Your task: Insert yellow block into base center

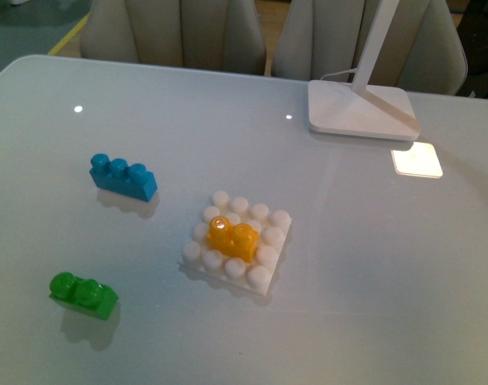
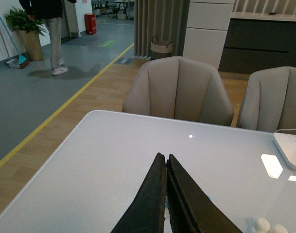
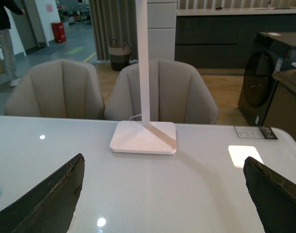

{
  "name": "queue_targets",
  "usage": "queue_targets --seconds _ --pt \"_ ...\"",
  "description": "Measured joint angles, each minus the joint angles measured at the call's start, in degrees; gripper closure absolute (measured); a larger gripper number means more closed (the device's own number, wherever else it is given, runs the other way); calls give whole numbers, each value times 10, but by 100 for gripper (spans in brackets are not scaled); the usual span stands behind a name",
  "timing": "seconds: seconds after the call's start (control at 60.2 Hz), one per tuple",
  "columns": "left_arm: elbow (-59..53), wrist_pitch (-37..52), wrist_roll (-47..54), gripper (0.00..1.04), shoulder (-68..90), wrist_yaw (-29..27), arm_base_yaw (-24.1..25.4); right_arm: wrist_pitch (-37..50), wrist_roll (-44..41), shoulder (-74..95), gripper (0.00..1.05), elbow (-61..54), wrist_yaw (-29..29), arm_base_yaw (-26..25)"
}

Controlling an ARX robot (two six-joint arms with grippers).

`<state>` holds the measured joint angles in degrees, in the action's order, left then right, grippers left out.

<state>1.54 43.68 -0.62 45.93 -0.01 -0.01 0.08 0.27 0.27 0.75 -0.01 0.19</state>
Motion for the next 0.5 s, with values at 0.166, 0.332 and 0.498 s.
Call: queue_targets --seconds 0.166,0.332,0.498 --pt "-8 -75 0 102 -86 0 0 0 0 0 9 0 0 0" --pt "-8 -137 0 102 -155 0 0 0 0 0 9 0 0 0" --pt "-8 -195 0 102 -216 0 0 0 0 0 9 0 0 0"
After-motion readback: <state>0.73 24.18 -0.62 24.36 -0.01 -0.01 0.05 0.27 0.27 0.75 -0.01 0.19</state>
